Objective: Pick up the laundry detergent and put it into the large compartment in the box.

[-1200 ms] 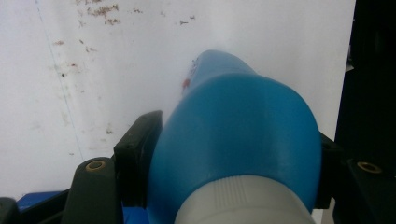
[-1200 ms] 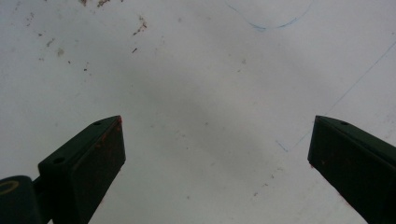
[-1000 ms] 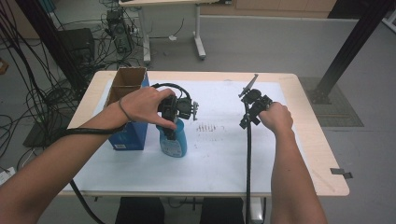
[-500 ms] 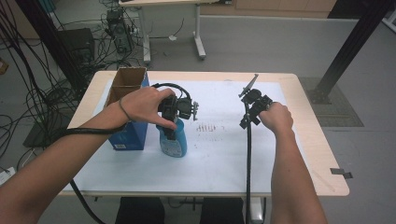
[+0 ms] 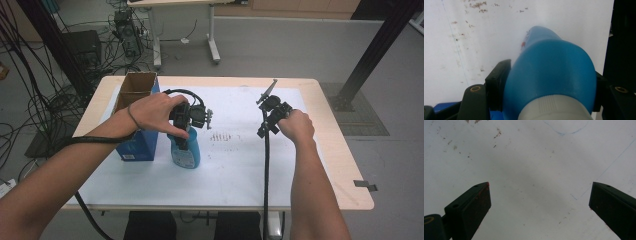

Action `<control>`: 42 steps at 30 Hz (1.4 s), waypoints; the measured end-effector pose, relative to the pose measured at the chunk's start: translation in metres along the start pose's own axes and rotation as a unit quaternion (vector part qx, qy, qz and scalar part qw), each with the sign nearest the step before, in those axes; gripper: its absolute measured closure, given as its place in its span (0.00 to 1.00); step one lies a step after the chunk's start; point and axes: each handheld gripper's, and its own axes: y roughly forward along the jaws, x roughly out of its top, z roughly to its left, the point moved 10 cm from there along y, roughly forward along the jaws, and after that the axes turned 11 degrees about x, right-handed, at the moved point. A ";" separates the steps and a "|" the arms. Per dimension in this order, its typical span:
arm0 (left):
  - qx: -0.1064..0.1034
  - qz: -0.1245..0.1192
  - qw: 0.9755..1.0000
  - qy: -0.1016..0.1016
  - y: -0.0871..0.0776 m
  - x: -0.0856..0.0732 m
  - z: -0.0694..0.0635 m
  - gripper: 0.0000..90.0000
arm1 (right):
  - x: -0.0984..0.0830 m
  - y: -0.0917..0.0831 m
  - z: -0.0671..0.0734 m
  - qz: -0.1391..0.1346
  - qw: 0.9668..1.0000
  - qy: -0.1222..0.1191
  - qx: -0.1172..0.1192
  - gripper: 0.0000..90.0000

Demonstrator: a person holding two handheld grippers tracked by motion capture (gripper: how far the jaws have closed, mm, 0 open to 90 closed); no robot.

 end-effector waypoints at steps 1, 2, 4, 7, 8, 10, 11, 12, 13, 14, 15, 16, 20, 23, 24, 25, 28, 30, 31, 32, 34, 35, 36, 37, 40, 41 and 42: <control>0.000 -0.001 1.000 -0.001 0.000 0.000 0.000 0.39 | 0.000 0.000 0.000 0.000 1.000 0.000 0.000 0.04; 0.000 0.000 1.000 -0.001 0.000 0.000 0.000 0.39 | 0.000 0.000 0.000 0.001 1.000 -0.001 0.000 0.04; 0.000 0.000 1.000 -0.003 0.000 0.000 0.000 0.39 | 0.000 0.000 0.000 0.001 1.000 -0.001 -0.001 0.04; 0.000 0.000 1.000 -0.003 0.000 0.000 0.000 0.39 | 0.000 -0.001 0.000 0.001 1.000 -0.001 -0.002 0.04; 0.001 0.000 1.000 -0.004 0.000 0.000 0.000 0.39 | 0.000 -0.001 0.000 0.001 1.000 0.000 -0.002 0.04; 0.001 0.000 1.000 -0.005 0.000 0.000 0.000 0.39 | 0.000 -0.001 0.000 0.000 1.000 0.000 -0.002 0.04; 0.001 0.000 1.000 -0.006 0.000 0.000 0.000 0.39 | 0.000 -0.001 0.000 0.000 1.000 0.000 -0.002 0.04; 0.001 0.000 1.000 -0.006 0.000 0.000 0.000 0.39 | 0.000 -0.001 0.000 0.001 1.000 0.000 -0.001 0.04; 0.001 0.001 1.000 -0.006 0.000 0.000 0.000 0.39 | 0.000 -0.001 0.000 0.000 1.000 0.000 -0.003 0.04; 0.001 0.001 1.000 -0.006 0.000 0.000 0.000 0.39 | 0.000 -0.001 0.000 0.000 1.000 0.000 -0.002 0.04; 0.001 0.001 1.000 -0.006 0.000 0.000 0.000 0.39 | 0.000 -0.001 0.000 0.000 1.000 0.000 -0.002 0.04; 0.000 0.003 1.000 -0.006 0.000 0.000 0.000 0.39 | 0.000 -0.001 0.000 0.000 1.000 -0.001 -0.003 0.04; 0.001 0.002 1.000 -0.007 0.000 0.000 0.000 0.39 | -0.001 -0.001 0.000 0.000 1.000 0.000 -0.001 0.04; 0.001 0.001 1.000 -0.008 0.000 0.000 0.000 0.39 | -0.001 -0.001 0.000 0.000 1.000 0.001 0.000 0.04; 0.001 0.001 1.000 -0.009 0.000 0.000 0.000 0.39 | -0.001 -0.001 0.000 0.000 1.000 0.001 0.000 0.04; 0.001 0.001 1.000 -0.008 0.000 0.000 0.000 0.39 | 0.000 -0.001 0.000 0.001 1.000 0.001 0.001 0.04; 0.002 0.002 1.000 -0.009 0.000 0.000 0.000 0.39 | -0.001 -0.001 0.000 -0.001 1.000 0.002 0.001 0.04; 0.003 -0.001 1.000 -0.010 0.000 -0.001 -0.001 0.39 | -0.001 -0.001 0.000 -0.001 1.000 0.004 0.001 0.04; 0.004 -0.002 1.000 -0.010 0.000 -0.001 -0.001 0.39 | -0.001 -0.001 0.000 -0.001 1.000 0.004 0.001 0.04; 0.004 -0.002 1.000 -0.011 0.000 -0.001 -0.001 0.39 | -0.002 -0.001 0.000 0.000 1.000 0.002 0.000 0.04; 0.004 0.002 1.000 -0.014 -0.001 -0.001 -0.001 0.39 | -0.002 -0.001 0.000 0.000 1.000 0.002 0.000 0.04; 0.005 0.002 1.000 -0.017 -0.001 -0.002 -0.001 0.40 | -0.002 -0.001 0.000 0.001 1.000 0.001 0.000 0.04; 0.005 0.001 1.000 -0.020 -0.001 -0.002 -0.001 0.40 | -0.002 -0.001 0.000 0.001 1.000 0.002 0.000 0.04; 0.004 -0.001 1.000 -0.022 -0.001 -0.003 0.000 0.40 | -0.002 -0.001 0.001 0.000 1.000 0.002 0.000 0.04; 0.005 0.000 1.000 -0.025 -0.001 -0.002 -0.001 0.40 | -0.003 0.000 0.002 0.000 1.000 0.003 0.000 0.04; 0.006 0.000 1.000 -0.026 -0.001 -0.002 -0.001 0.40 | -0.003 0.000 0.002 0.000 1.000 0.003 0.000 0.04; 0.007 0.001 1.000 -0.027 -0.002 -0.002 -0.002 0.40 | -0.003 0.000 0.002 -0.002 1.000 0.004 0.001 0.04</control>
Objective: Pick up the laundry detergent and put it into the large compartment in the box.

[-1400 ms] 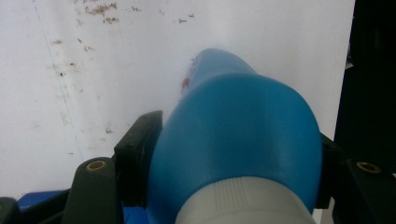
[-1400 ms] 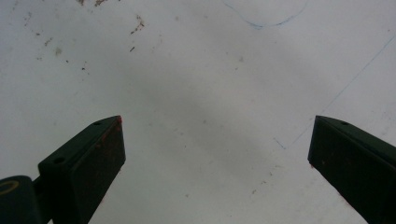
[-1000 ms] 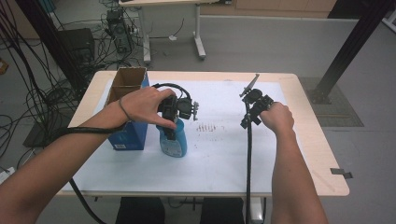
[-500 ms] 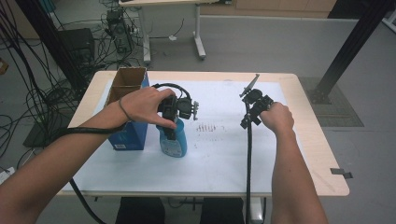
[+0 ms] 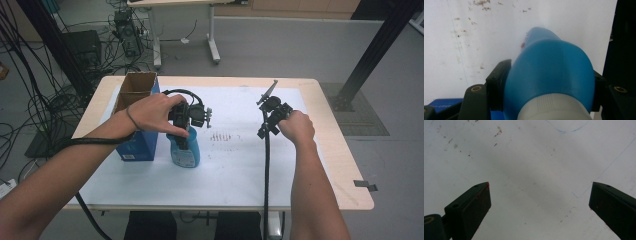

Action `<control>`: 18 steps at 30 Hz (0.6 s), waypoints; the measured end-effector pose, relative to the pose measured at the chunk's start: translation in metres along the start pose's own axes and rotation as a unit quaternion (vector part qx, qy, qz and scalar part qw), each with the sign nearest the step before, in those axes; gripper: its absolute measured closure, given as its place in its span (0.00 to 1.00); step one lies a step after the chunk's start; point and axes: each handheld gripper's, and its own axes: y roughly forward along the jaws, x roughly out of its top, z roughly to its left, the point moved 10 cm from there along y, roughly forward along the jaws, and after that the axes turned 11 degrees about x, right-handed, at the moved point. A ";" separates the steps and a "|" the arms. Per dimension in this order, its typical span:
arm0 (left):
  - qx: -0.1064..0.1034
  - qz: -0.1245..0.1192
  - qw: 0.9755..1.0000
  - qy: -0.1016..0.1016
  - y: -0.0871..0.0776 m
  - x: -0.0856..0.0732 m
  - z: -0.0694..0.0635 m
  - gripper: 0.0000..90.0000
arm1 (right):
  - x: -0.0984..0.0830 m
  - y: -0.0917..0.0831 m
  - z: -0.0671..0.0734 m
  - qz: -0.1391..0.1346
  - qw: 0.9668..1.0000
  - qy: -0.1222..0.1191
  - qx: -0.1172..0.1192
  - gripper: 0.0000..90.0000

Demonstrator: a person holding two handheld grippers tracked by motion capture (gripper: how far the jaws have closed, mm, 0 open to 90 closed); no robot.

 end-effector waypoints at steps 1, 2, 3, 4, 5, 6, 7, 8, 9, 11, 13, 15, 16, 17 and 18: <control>-0.001 0.002 1.000 -0.001 0.000 0.000 0.000 0.40 | 0.000 0.000 0.000 0.000 1.000 -0.001 0.000 0.04; -0.003 0.003 1.000 -0.003 0.000 0.001 0.000 0.40 | 0.000 0.000 0.000 0.001 1.000 -0.001 0.000 0.04; -0.005 0.003 1.000 -0.005 0.000 0.001 0.001 0.40 | 0.000 -0.001 0.000 0.000 1.000 -0.002 -0.001 0.04; -0.009 0.002 1.000 -0.008 -0.001 0.001 0.001 0.40 | -0.001 -0.001 0.000 0.000 1.000 -0.004 -0.002 0.04; -0.012 -0.002 1.000 -0.010 -0.001 0.001 0.001 0.40 | -0.001 -0.001 0.000 -0.001 1.000 -0.005 -0.002 0.04; -0.014 -0.005 1.000 -0.013 -0.003 0.001 0.001 0.40 | -0.001 -0.001 0.000 -0.001 1.000 -0.003 -0.002 0.04; -0.016 -0.007 1.000 -0.016 -0.004 0.002 0.001 0.40 | -0.001 -0.002 0.000 -0.001 1.000 -0.003 -0.002 0.04; -0.016 -0.009 1.000 -0.017 -0.006 0.002 0.001 0.40 | -0.001 -0.002 0.001 -0.002 1.000 -0.003 -0.003 0.04; -0.015 -0.009 1.000 -0.019 -0.008 0.003 0.001 0.40 | -0.001 -0.002 0.001 -0.002 1.000 -0.002 -0.001 0.04; -0.014 -0.007 1.000 -0.022 -0.013 0.005 0.001 0.40 | -0.002 -0.002 0.001 -0.003 1.000 -0.001 -0.001 0.04; -0.013 -0.007 1.000 -0.027 -0.019 0.005 0.002 0.40 | -0.002 -0.002 0.001 -0.004 1.000 -0.002 -0.001 0.04; -0.011 -0.011 0.999 -0.030 -0.024 0.006 0.002 0.40 | -0.002 -0.003 0.002 -0.004 1.000 -0.004 -0.002 0.04; -0.011 -0.012 0.999 -0.032 -0.027 0.006 0.003 0.40 | -0.002 -0.004 0.002 -0.004 1.000 -0.006 -0.002 0.04; -0.009 -0.013 0.999 -0.033 -0.030 0.007 0.003 0.40 | -0.002 -0.004 0.003 -0.004 1.000 -0.007 -0.003 0.04; -0.008 -0.012 0.999 -0.035 -0.032 0.008 0.003 0.40 | -0.002 -0.005 0.003 -0.005 1.000 -0.005 -0.004 0.04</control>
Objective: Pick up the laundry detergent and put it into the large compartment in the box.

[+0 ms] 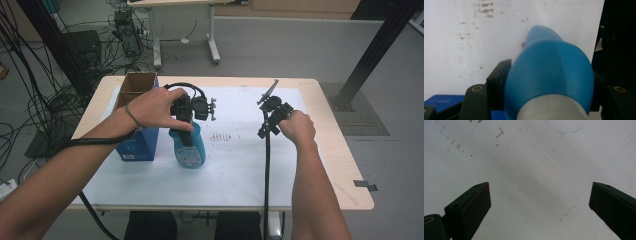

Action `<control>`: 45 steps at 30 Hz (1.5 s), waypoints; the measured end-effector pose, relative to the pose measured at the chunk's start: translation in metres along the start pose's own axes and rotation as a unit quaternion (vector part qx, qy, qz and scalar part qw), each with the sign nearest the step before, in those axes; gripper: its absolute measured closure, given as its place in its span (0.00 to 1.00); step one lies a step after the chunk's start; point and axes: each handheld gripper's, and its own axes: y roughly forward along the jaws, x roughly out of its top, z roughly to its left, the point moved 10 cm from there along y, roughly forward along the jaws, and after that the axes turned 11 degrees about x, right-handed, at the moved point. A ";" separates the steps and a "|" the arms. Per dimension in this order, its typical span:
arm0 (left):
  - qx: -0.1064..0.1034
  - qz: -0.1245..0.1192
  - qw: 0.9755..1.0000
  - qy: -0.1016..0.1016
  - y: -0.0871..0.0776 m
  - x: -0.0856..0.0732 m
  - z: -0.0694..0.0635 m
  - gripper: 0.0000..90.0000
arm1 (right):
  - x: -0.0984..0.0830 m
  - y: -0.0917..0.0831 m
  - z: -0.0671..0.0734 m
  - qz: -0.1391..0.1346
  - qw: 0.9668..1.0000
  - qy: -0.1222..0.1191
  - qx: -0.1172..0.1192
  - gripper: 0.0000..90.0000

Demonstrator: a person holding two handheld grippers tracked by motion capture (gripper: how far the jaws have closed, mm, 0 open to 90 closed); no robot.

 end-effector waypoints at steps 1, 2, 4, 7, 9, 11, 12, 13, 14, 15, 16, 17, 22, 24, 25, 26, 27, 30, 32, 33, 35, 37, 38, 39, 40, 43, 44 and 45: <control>0.001 0.000 1.000 -0.002 -0.002 0.001 0.000 0.40 | 0.000 -0.001 0.000 -0.001 1.000 0.001 0.000 0.04; 0.002 0.002 1.000 -0.004 -0.004 0.002 0.000 0.40 | 0.000 -0.002 0.001 -0.003 1.000 0.000 -0.001 0.04; 0.004 0.007 1.000 -0.007 -0.008 0.003 0.000 0.40 | 0.000 -0.003 0.002 -0.004 1.000 -0.001 -0.001 0.04; 0.006 0.008 1.000 -0.016 -0.014 0.004 0.001 0.40 | 0.000 -0.004 0.002 -0.004 1.000 -0.002 -0.001 0.04; 0.005 0.009 1.000 -0.020 -0.019 0.004 0.003 0.41 | 0.000 -0.004 0.003 -0.006 1.000 -0.003 -0.002 0.04; 0.005 0.010 1.000 -0.028 -0.023 0.004 0.004 0.41 | 0.000 -0.005 0.003 -0.007 1.000 -0.003 -0.002 0.04; 0.007 0.010 0.999 -0.030 -0.026 0.004 0.004 0.41 | 0.000 -0.005 0.003 -0.007 1.000 -0.003 -0.002 0.04; 0.008 0.009 0.999 -0.034 -0.028 0.005 0.004 0.41 | 0.000 -0.005 0.003 -0.007 1.000 -0.003 -0.002 0.04; 0.008 0.011 0.999 -0.039 -0.031 0.005 0.005 0.41 | 0.000 -0.005 0.003 -0.008 1.000 -0.005 -0.001 0.04; 0.008 0.010 0.999 -0.042 -0.034 0.005 0.005 0.41 | 0.000 -0.005 0.003 -0.008 1.000 -0.005 -0.001 0.04; 0.008 0.010 0.999 -0.046 -0.037 0.005 0.006 0.41 | 0.000 -0.005 0.004 -0.009 1.000 -0.004 -0.002 0.04; 0.008 0.011 0.999 -0.049 -0.040 0.006 0.007 0.41 | -0.001 -0.005 0.004 -0.010 1.000 -0.003 -0.002 0.04; 0.006 0.012 0.998 -0.065 -0.057 0.008 0.009 0.41 | -0.001 -0.007 0.005 -0.012 1.000 -0.006 -0.001 0.04; 0.006 0.012 0.998 -0.066 -0.059 0.009 0.009 0.41 | -0.001 -0.008 0.005 -0.011 1.000 -0.007 -0.002 0.04; 0.005 0.012 0.998 -0.068 -0.062 0.009 0.010 0.41 | -0.002 -0.008 0.005 -0.012 1.000 -0.008 -0.001 0.04; 0.003 0.011 0.997 -0.075 -0.067 0.009 0.011 0.41 | -0.002 -0.008 0.005 -0.012 1.000 -0.008 -0.002 0.04; 0.003 0.011 0.997 -0.075 -0.067 0.009 0.011 0.41 | -0.002 -0.009 0.005 -0.013 1.000 -0.009 -0.002 0.04; 0.003 0.013 0.997 -0.079 -0.074 0.010 0.012 0.41 | -0.002 -0.010 0.006 -0.013 1.000 -0.010 -0.002 0.04; 0.004 0.013 0.996 -0.086 -0.078 0.010 0.013 0.41 | -0.002 -0.010 0.006 -0.014 1.000 -0.010 -0.002 0.04; 0.003 0.013 0.996 -0.087 -0.080 0.010 0.014 0.41 | -0.002 -0.010 0.006 -0.014 1.000 -0.010 -0.002 0.04; 0.004 0.013 0.995 -0.096 -0.085 0.011 0.014 0.41 | -0.002 -0.010 0.006 -0.013 1.000 -0.011 -0.002 0.04; 0.001 0.017 0.995 -0.098 -0.090 0.012 0.015 0.41 | -0.001 -0.011 0.006 -0.015 1.000 -0.013 -0.001 0.04; -0.002 0.021 0.995 -0.099 -0.092 0.013 0.015 0.41 | -0.001 -0.011 0.006 -0.016 1.000 -0.013 -0.002 0.04; -0.004 0.022 0.994 -0.104 -0.095 0.013 0.015 0.41 | -0.001 -0.012 0.006 -0.016 1.000 -0.013 -0.002 0.04; -0.005 0.023 0.994 -0.103 -0.097 0.014 0.016 0.41 | -0.001 -0.013 0.007 -0.017 1.000 -0.013 -0.002 0.04; -0.001 0.019 0.993 -0.113 -0.110 0.016 0.017 0.41 | -0.001 -0.013 0.006 -0.020 1.000 -0.016 -0.002 0.04; 0.001 0.019 0.993 -0.119 -0.114 0.017 0.017 0.41 | -0.001 -0.014 0.007 -0.020 1.000 -0.014 -0.001 0.04; 0.002 0.021 0.992 -0.124 -0.118 0.017 0.018 0.41 | -0.001 -0.014 0.007 -0.020 1.000 -0.014 -0.001 0.04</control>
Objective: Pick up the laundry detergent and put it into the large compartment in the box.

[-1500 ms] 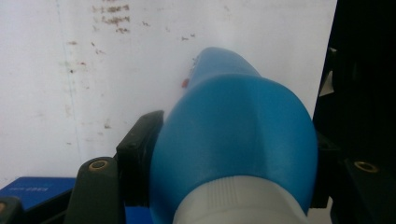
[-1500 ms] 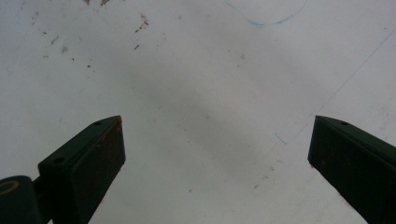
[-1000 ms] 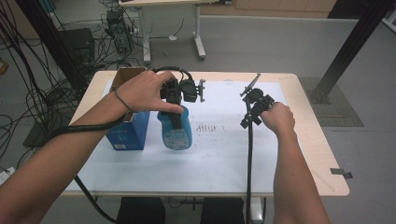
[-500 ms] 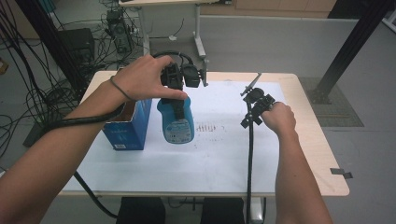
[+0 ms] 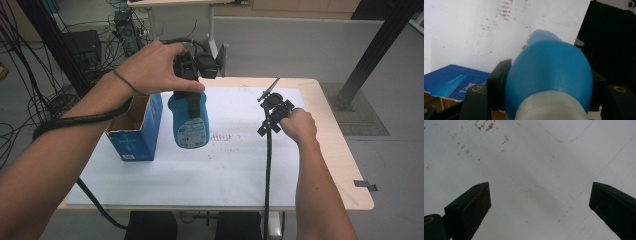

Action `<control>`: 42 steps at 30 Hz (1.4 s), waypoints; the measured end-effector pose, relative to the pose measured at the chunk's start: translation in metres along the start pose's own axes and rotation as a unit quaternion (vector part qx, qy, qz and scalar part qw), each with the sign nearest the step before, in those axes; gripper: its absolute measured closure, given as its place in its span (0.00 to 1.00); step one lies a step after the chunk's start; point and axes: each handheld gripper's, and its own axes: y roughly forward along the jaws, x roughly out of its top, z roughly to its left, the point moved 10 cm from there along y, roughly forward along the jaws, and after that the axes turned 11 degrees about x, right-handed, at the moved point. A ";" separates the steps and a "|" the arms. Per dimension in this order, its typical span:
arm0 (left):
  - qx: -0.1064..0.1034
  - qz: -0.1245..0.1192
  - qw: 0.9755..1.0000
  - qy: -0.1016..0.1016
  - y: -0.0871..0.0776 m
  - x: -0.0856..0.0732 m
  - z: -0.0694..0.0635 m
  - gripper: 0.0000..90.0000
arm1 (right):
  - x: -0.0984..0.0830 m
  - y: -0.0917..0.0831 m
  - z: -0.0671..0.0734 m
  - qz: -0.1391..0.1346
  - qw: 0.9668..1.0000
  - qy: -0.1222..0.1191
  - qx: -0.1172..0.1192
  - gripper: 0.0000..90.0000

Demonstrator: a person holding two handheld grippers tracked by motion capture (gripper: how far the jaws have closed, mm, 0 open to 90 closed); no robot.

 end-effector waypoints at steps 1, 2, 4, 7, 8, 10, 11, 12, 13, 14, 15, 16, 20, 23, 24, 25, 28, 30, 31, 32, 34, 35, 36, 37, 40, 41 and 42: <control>0.002 -0.001 1.000 -0.005 -0.004 0.000 0.000 0.41 | -0.001 0.000 0.000 -0.001 1.000 0.000 0.001 0.04; 0.002 -0.001 1.000 -0.009 -0.007 0.000 0.001 0.41 | -0.001 0.000 0.000 0.000 1.000 0.000 0.001 0.04; 0.000 -0.002 1.000 -0.024 -0.016 0.000 0.002 0.41 | -0.002 0.000 0.000 -0.003 1.000 0.000 0.000 0.04; -0.001 -0.003 0.999 -0.042 -0.022 0.000 0.004 0.41 | -0.002 -0.001 0.000 -0.004 1.000 0.001 0.001 0.04; -0.003 -0.002 0.998 -0.055 -0.025 0.000 0.006 0.41 | -0.003 -0.002 0.000 -0.004 1.000 0.004 0.000 0.04; -0.003 0.000 0.997 -0.083 -0.031 -0.001 0.009 0.41 | -0.004 -0.003 0.000 -0.005 1.000 0.003 0.000 0.04; 0.000 -0.001 0.996 -0.093 -0.034 -0.001 0.009 0.41 | -0.005 -0.003 0.000 -0.006 1.000 0.003 -0.001 0.04; 0.000 -0.001 0.996 -0.093 -0.034 -0.001 0.009 0.41 | -0.005 -0.003 0.000 -0.006 1.000 0.003 -0.001 0.04; 0.001 -0.002 0.995 -0.102 -0.036 -0.002 0.010 0.41 | -0.005 -0.004 -0.001 -0.008 1.000 0.000 0.000 0.04; 0.003 -0.003 0.993 -0.115 -0.039 -0.002 0.011 0.41 | -0.006 -0.004 0.000 -0.009 1.000 0.002 -0.001 0.04; 0.005 -0.004 0.992 -0.130 -0.041 -0.003 0.012 0.41 | -0.006 -0.004 0.000 -0.009 1.000 0.002 -0.001 0.04; 0.006 -0.004 0.989 -0.145 -0.043 -0.004 0.014 0.41 | -0.006 -0.005 0.000 -0.009 1.000 0.002 -0.002 0.04; 0.014 0.000 0.983 -0.184 -0.048 -0.006 0.017 0.41 | -0.007 -0.005 0.000 -0.009 1.000 0.004 -0.002 0.04; 0.022 0.001 0.979 -0.204 -0.050 -0.005 0.018 0.41 | -0.007 -0.005 0.000 -0.011 1.000 0.002 -0.002 0.04; 0.022 0.001 0.977 -0.211 -0.050 -0.005 0.019 0.41 | -0.007 -0.005 0.000 -0.011 1.000 0.001 -0.003 0.04; 0.021 0.002 0.976 -0.218 -0.050 -0.004 0.019 0.41 | -0.007 -0.005 0.000 -0.012 1.000 0.001 -0.003 0.04; 0.015 0.004 0.971 -0.239 -0.050 -0.004 0.021 0.41 | -0.006 -0.006 0.001 -0.010 1.000 0.003 -0.003 0.04; 0.011 0.006 0.968 -0.252 -0.049 -0.004 0.022 0.41 | -0.006 -0.005 0.001 -0.010 1.000 0.001 -0.002 0.04; 0.011 0.007 0.965 -0.260 -0.050 -0.004 0.023 0.41 | -0.006 -0.005 0.001 -0.010 1.000 0.001 -0.002 0.04; 0.011 0.007 0.965 -0.264 -0.050 -0.004 0.024 0.41 | -0.005 -0.005 0.002 -0.009 1.000 0.004 -0.002 0.04; 0.013 0.007 0.961 -0.276 -0.049 -0.004 0.025 0.41 | -0.005 -0.005 0.002 -0.010 1.000 0.003 -0.003 0.04; 0.014 0.010 0.959 -0.283 -0.049 -0.005 0.026 0.41 | -0.005 -0.005 0.002 -0.010 1.000 0.001 -0.004 0.04; 0.017 0.013 0.957 -0.288 -0.049 -0.004 0.026 0.41 | -0.005 -0.005 0.002 -0.010 1.000 0.001 -0.004 0.04; 0.022 0.018 0.954 -0.297 -0.049 -0.004 0.027 0.41 | -0.005 -0.005 0.003 -0.011 1.000 0.003 -0.005 0.04; 0.022 0.019 0.947 -0.320 -0.048 -0.005 0.031 0.41 | -0.005 -0.006 0.003 -0.011 1.000 0.001 -0.006 0.04; 0.020 0.022 0.945 -0.326 -0.047 -0.005 0.033 0.41 | -0.005 -0.006 0.003 -0.011 1.000 0.001 -0.007 0.04; 0.020 0.022 0.945 -0.326 -0.047 -0.005 0.033 0.41 | -0.005 -0.006 0.003 -0.011 1.000 0.001 -0.007 0.04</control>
